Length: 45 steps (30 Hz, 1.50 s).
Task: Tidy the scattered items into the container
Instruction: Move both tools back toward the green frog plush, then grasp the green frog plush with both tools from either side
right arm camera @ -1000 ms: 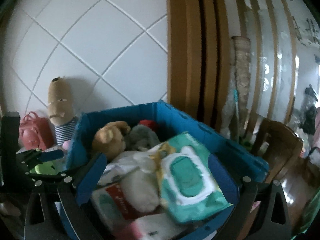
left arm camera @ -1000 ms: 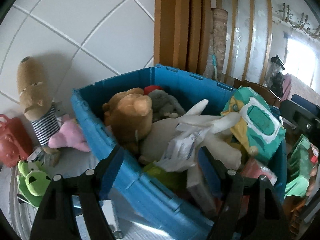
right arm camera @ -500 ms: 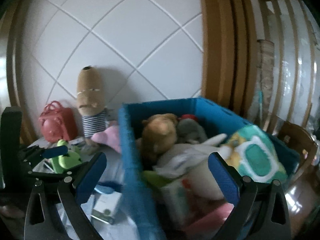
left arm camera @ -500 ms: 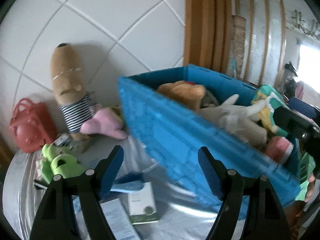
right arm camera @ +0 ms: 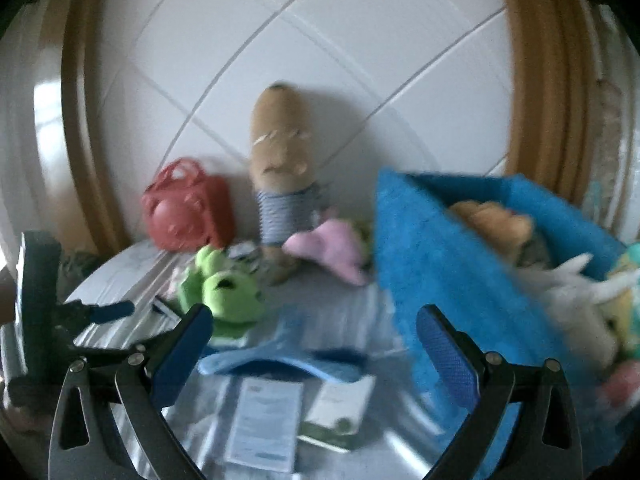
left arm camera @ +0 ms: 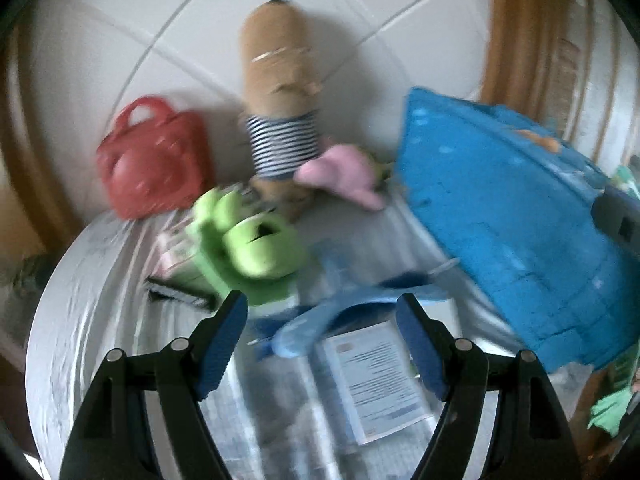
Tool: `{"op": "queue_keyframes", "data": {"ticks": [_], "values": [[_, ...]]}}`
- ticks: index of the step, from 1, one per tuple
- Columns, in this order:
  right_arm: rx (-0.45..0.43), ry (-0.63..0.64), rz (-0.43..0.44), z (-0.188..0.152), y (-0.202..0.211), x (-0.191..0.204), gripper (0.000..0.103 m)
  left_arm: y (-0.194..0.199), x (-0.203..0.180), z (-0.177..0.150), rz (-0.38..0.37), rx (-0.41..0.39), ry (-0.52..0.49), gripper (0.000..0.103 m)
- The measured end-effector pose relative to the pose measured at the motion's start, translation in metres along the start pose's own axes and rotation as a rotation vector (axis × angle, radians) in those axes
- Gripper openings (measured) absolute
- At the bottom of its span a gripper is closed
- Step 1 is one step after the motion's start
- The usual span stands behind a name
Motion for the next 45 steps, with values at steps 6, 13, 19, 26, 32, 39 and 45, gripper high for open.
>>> {"op": "queue_keyframes", "data": {"ticks": [6,13,19,26,32,39,45], "values": [[0.094,0.035,0.096,-0.004,-0.063,0.05,0.103,-0.028,0.085,-0.003,0.107,0.052,0.118,0.076],[0.157,0.076,0.196,0.006,-0.139,0.083,0.103,-0.071,0.137,0.008,0.196,0.088,0.207,0.076],[0.219,0.081,0.259,0.008,-0.21,0.089,0.103,-0.133,0.153,0.033,0.227,0.114,0.217,0.076],[0.264,0.027,0.348,0.012,-0.295,0.093,0.103,-0.208,0.163,0.054,0.232,0.156,0.198,0.076],[0.303,-0.008,0.338,0.015,-0.346,0.084,0.103,-0.248,0.195,0.04,0.331,0.217,0.178,0.063],[0.424,-0.061,0.461,-0.01,-0.397,0.107,0.078,-0.254,0.225,0.022,0.358,0.242,0.207,0.063],[0.415,-0.028,0.629,-0.02,-0.373,0.157,0.078,-0.229,0.24,0.022,0.341,0.223,0.257,0.063]]}}
Point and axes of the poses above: each gripper's, at about its wrist camera, not at the fingertips, and y roughly against the way its jaws point, x to its left, z to its top, the point moved 8 cm from there along -y, roughly the way its jaws point, and after that the axes turned 14 degrees about y, right-handed, at the moved point
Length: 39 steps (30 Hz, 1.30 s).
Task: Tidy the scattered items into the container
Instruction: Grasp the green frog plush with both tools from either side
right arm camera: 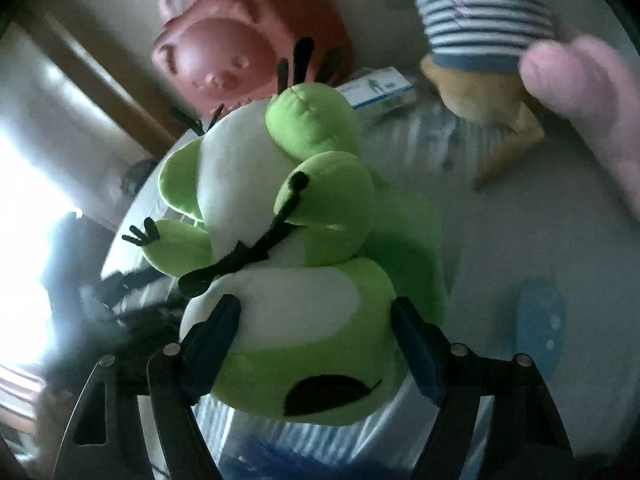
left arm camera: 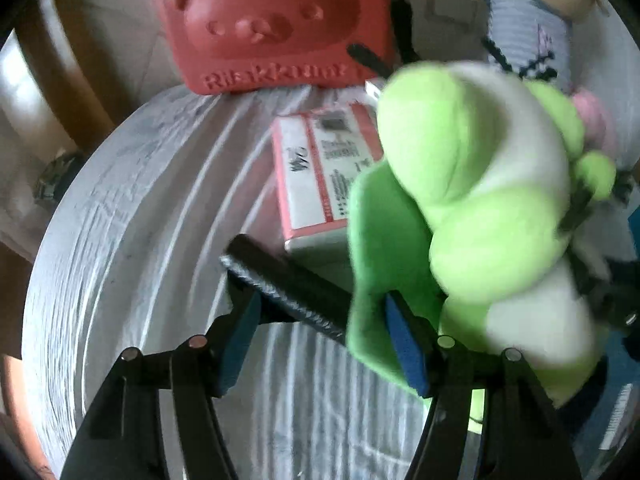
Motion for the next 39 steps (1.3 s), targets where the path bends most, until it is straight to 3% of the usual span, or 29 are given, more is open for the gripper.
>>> {"op": "queue_keyframes", "data": {"ticks": [3,5,6,7,15,16,17,18,25,26,27,28,29,31,34,39], "values": [[0.005,-0.047,0.017,-0.004,-0.001,-0.005,0.079,0.032,0.003,0.004,-0.074,-0.026,0.032,0.063],[0.008,-0.048,0.022,-0.007,-0.001,-0.004,0.079,0.053,-0.005,0.008,-0.125,-0.056,0.038,0.07],[0.009,-0.047,0.025,-0.009,-0.001,-0.002,0.079,0.061,-0.011,0.009,-0.152,-0.064,0.037,0.08],[0.009,-0.044,0.026,-0.01,-0.001,0.0,0.079,0.064,-0.018,0.009,-0.175,-0.064,0.031,0.08],[0.03,0.019,0.042,-0.02,0.004,0.001,0.081,0.01,-0.055,-0.003,-0.176,0.02,0.01,0.079],[0.035,0.02,0.043,-0.019,0.003,-0.004,0.084,0.01,-0.056,-0.002,-0.184,0.018,0.005,0.079],[0.042,0.019,0.044,-0.019,0.001,-0.009,0.096,0.009,-0.058,-0.001,-0.191,0.018,-0.003,0.079],[0.063,0.022,0.037,-0.019,-0.003,-0.014,0.103,0.009,-0.06,0.0,-0.199,0.021,-0.006,0.079],[0.108,-0.042,0.192,-0.025,-0.042,-0.011,0.103,-0.013,-0.058,-0.002,-0.26,0.089,0.065,0.086],[0.096,-0.056,0.2,-0.026,-0.045,-0.011,0.102,-0.015,-0.061,-0.003,-0.266,0.083,0.058,0.084],[0.076,-0.058,0.194,-0.025,-0.045,-0.012,0.1,-0.016,-0.064,-0.003,-0.283,0.077,0.048,0.069],[0.05,-0.05,0.193,-0.023,-0.041,-0.011,0.092,-0.014,-0.068,-0.003,-0.312,0.074,0.04,0.05],[0.02,-0.031,0.186,-0.019,-0.033,-0.006,0.075,-0.008,-0.073,-0.001,-0.328,0.055,0.019,0.042],[-0.019,0.004,0.168,-0.012,-0.018,0.002,0.071,0.001,-0.078,0.001,-0.311,0.024,-0.017,0.04],[-0.026,-0.003,0.169,-0.015,-0.008,0.006,0.07,0.007,-0.076,0.0,-0.334,0.047,-0.002,0.04],[-0.093,0.028,0.148,-0.017,0.029,0.022,0.069,0.044,-0.079,0.0,-0.36,-0.003,-0.027,0.039]]}}
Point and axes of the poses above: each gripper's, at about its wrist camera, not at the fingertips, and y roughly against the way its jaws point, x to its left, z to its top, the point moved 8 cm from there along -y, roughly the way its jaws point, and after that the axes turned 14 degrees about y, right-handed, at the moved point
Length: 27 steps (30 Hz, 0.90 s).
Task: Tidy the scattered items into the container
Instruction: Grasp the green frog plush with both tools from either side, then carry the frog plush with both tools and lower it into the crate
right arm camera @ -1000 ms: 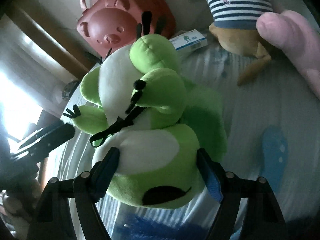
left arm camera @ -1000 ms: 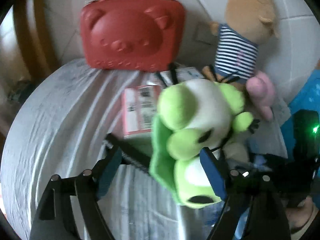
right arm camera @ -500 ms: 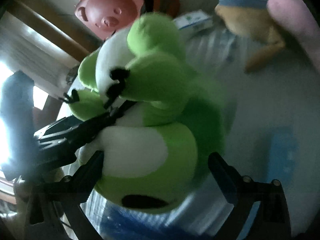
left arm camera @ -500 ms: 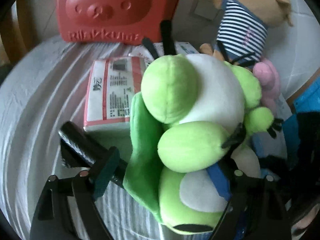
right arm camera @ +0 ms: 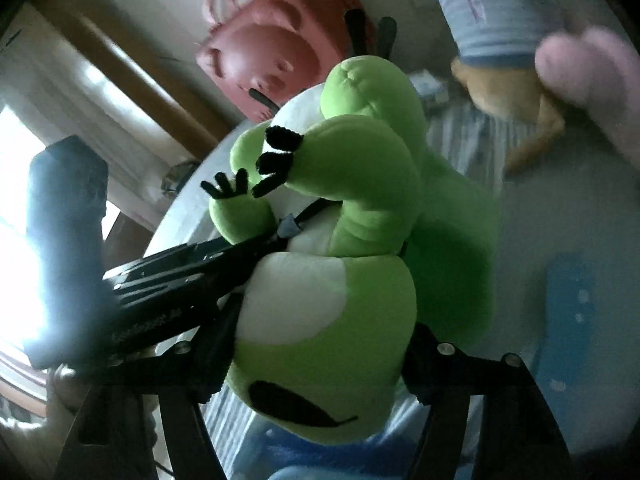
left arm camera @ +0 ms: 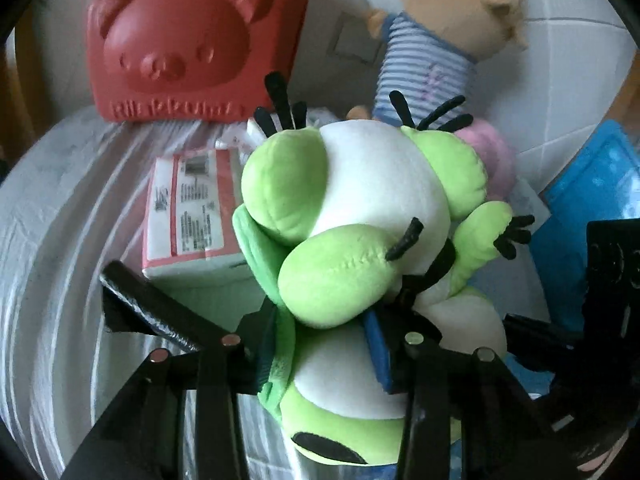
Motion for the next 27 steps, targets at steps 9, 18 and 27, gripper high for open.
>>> {"op": "queue_keyframes", "data": {"ticks": [9,18,27], "values": [[-0.175,0.108,-0.087,0.032,0.112,0.045,0.069,0.104,-0.065,0.017,-0.101,-0.166,-0.103,0.039],[-0.348,0.149,-0.245,0.029,0.257,0.079,0.069,0.202,-0.165,0.013,-0.232,-0.278,-0.263,0.039],[-0.418,0.047,-0.443,0.016,0.417,0.046,0.069,0.246,-0.331,0.008,-0.394,-0.258,-0.44,0.039]]}}
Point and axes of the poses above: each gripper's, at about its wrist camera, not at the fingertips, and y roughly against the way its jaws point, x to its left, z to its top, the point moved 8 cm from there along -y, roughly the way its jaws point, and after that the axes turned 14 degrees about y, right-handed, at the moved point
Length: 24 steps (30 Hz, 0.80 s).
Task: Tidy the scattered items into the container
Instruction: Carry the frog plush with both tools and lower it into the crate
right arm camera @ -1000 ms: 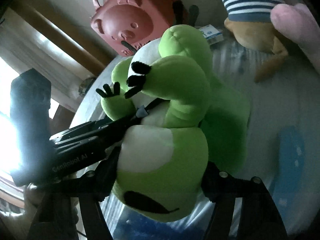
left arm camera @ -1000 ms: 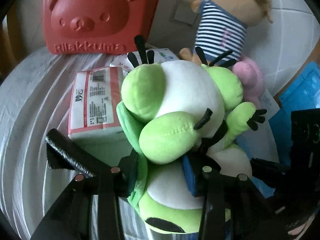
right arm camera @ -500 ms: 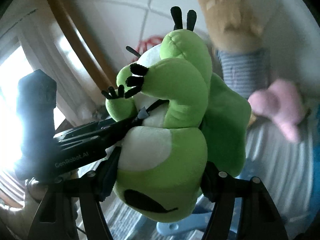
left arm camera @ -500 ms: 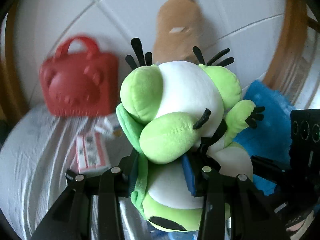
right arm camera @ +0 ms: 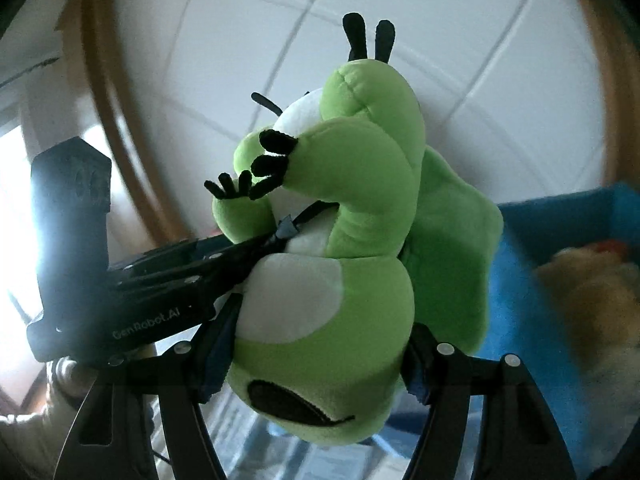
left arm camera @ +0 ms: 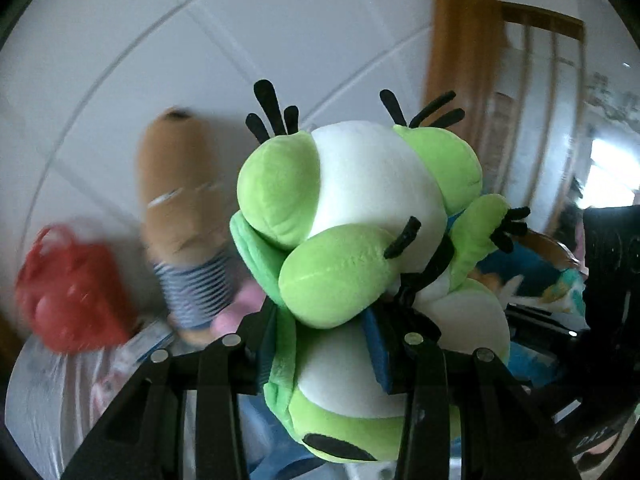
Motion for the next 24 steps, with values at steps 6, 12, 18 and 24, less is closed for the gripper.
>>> {"op": "queue_keyframes", "data": {"ticks": [6,12,18,24], "values": [[0.017,-0.005,-0.152,0.04,0.075,-0.113,0.069,-0.064,-0.119,0.053,-0.12,0.035,-0.025,0.039],[0.104,-0.036,-0.253,0.033,0.103,-0.24,0.069,-0.165,-0.204,0.062,-0.135,0.113,-0.017,0.039],[0.145,-0.146,-0.198,-0.011,0.087,-0.332,0.069,-0.259,-0.233,0.042,-0.062,0.224,-0.012,0.039],[0.218,-0.128,-0.275,-0.045,0.05,-0.386,0.093,-0.325,-0.21,0.024,0.087,0.306,-0.013,0.065]]}}
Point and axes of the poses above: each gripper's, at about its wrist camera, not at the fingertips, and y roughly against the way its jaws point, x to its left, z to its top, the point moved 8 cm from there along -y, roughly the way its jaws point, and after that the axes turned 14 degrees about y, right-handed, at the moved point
